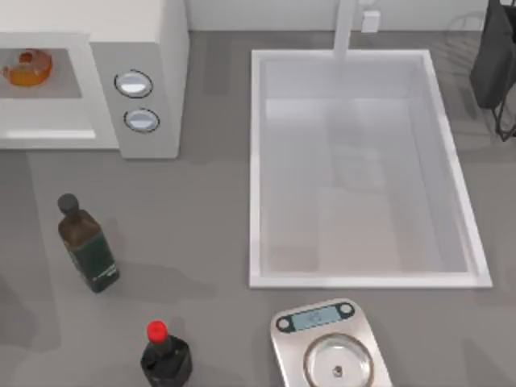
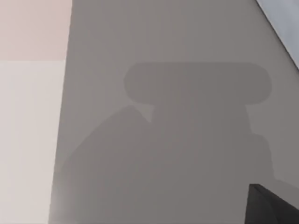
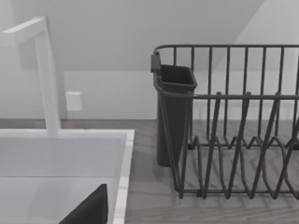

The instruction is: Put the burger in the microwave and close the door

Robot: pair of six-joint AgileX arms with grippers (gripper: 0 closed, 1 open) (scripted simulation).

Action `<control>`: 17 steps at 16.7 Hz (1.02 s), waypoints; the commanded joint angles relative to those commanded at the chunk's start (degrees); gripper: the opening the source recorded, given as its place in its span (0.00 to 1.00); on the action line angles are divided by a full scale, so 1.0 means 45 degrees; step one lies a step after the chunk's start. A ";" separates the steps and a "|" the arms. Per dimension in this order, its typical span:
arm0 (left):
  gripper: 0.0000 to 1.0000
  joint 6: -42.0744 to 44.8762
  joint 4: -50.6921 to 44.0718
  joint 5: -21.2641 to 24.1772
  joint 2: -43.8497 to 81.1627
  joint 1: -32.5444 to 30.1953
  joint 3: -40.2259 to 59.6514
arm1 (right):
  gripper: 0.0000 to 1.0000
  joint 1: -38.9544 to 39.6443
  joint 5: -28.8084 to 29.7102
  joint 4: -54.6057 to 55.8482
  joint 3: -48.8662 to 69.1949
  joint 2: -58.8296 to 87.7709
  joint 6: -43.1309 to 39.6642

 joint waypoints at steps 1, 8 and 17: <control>0.00 -0.0174 0.0155 -0.0100 -0.0198 -0.0198 -0.0208 | 1.00 0.0000 0.0000 0.0000 0.0000 0.0000 0.0000; 0.00 -0.0717 0.0368 -0.0436 -0.0696 -0.0701 -0.0801 | 1.00 0.0000 0.0000 0.0000 0.0000 0.0000 0.0000; 0.00 -0.3612 0.1395 -0.2117 -0.3945 -0.3795 -0.3574 | 1.00 0.0000 0.0000 0.0000 0.0000 0.0000 0.0000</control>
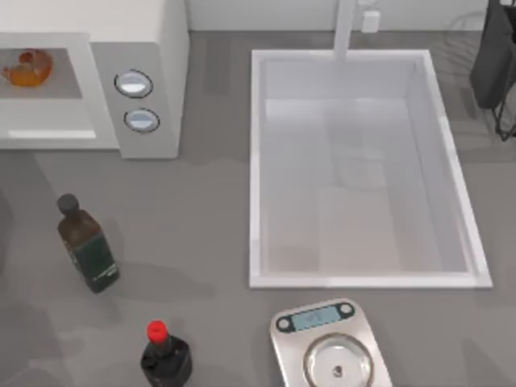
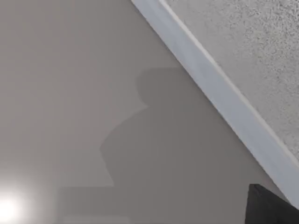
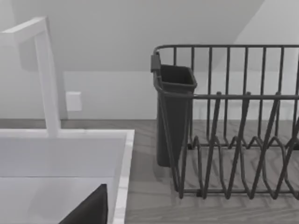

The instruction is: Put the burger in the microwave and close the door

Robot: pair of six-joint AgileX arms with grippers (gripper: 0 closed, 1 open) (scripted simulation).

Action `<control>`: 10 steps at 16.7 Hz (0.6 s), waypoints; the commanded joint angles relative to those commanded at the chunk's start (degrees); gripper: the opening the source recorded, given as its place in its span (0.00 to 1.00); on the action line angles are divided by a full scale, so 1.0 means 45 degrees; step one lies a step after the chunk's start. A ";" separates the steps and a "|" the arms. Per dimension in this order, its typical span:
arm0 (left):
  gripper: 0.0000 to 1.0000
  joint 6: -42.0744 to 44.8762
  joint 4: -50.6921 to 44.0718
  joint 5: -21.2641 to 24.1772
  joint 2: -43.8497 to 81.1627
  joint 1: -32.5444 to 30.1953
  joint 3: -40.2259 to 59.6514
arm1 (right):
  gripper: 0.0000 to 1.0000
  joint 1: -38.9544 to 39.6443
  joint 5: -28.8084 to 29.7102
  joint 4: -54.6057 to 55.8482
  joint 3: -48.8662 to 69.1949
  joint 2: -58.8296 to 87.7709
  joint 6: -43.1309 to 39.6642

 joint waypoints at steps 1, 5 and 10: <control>0.00 -0.0211 0.0103 -0.0174 -0.0204 -0.0215 -0.0218 | 1.00 0.0000 0.0000 0.0000 0.0000 0.0000 0.0000; 0.00 -0.0119 0.0232 -0.0610 -0.0219 -0.0152 0.0106 | 1.00 0.0000 0.0000 0.0000 0.0000 0.0000 0.0000; 0.00 -0.0686 0.0239 -0.1129 -0.0608 -0.0889 -0.0111 | 1.00 0.0000 0.0000 0.0000 0.0000 0.0000 0.0000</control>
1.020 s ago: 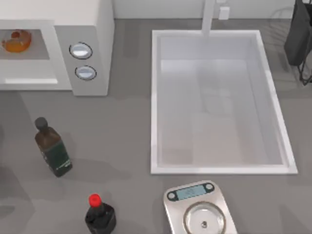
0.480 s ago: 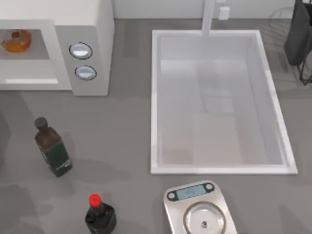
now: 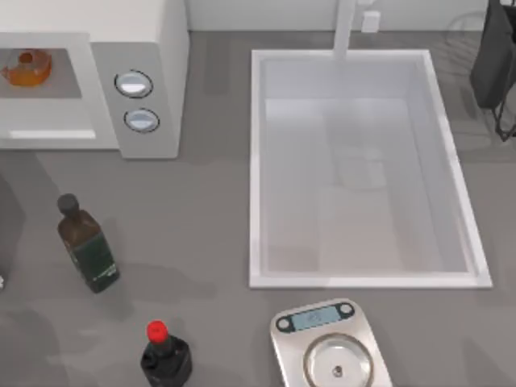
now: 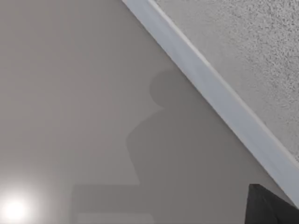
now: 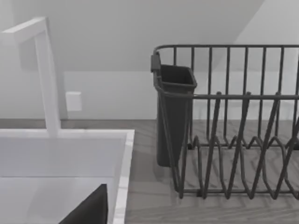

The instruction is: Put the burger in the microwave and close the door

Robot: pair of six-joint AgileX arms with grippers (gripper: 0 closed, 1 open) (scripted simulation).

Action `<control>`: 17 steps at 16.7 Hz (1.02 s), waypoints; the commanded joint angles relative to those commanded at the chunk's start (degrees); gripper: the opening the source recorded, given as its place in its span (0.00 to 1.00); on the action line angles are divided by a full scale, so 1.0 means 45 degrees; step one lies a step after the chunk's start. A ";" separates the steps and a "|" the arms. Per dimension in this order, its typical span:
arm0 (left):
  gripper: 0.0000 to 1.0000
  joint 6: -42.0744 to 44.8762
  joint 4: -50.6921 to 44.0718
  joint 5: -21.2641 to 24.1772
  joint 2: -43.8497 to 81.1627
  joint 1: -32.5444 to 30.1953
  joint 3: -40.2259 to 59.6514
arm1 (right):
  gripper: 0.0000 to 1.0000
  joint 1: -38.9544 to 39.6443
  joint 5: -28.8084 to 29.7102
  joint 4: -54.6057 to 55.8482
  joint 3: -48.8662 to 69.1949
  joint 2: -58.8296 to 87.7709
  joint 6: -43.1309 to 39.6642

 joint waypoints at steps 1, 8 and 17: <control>0.00 -0.0182 0.0000 -0.0164 -0.0088 -0.0259 -0.0061 | 1.00 0.0000 0.0000 0.0000 0.0000 0.0000 0.0000; 0.00 -0.1398 0.0018 -0.1326 -0.0796 -0.1904 -0.0473 | 1.00 0.0000 0.0000 0.0000 0.0000 0.0000 0.0000; 0.00 -0.2966 0.0014 -0.2811 -0.1680 -0.4039 -0.1029 | 1.00 0.0000 0.0000 0.0000 0.0000 0.0000 0.0000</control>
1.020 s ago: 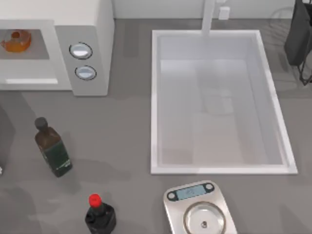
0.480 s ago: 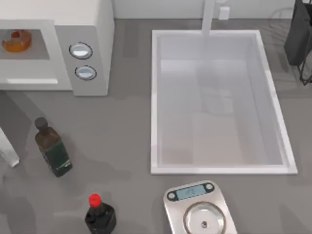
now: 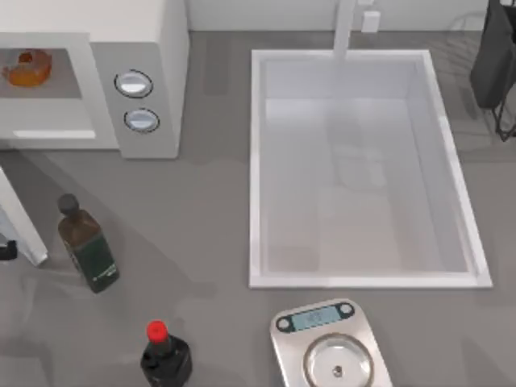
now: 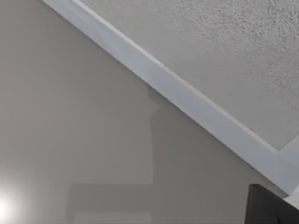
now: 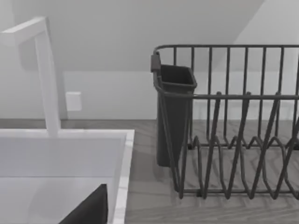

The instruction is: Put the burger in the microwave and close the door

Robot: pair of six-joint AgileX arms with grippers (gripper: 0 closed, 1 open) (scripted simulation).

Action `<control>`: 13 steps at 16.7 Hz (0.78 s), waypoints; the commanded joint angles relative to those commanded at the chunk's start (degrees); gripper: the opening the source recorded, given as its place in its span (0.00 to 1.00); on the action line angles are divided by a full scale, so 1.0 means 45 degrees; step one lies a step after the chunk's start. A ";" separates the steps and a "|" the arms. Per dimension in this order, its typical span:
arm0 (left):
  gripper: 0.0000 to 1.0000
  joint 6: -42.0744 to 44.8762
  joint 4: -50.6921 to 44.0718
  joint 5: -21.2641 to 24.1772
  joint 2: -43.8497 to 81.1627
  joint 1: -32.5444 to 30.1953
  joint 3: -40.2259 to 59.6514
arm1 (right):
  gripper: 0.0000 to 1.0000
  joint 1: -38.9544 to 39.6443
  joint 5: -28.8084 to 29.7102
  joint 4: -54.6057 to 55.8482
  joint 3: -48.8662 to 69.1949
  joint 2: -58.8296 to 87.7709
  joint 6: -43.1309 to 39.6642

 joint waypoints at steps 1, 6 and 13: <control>0.00 -0.0177 0.0003 -0.0156 -0.0102 -0.0221 -0.0058 | 1.00 0.0000 0.0000 0.0000 0.0000 0.0000 0.0000; 0.00 -0.1096 -0.0001 -0.1024 -0.0556 -0.1454 -0.0354 | 1.00 0.0000 0.0000 0.0000 0.0000 0.0000 0.0000; 0.00 -0.1091 0.0092 -0.1082 -0.0355 -0.1348 -0.0203 | 1.00 0.0000 0.0000 0.0000 0.0000 0.0000 0.0000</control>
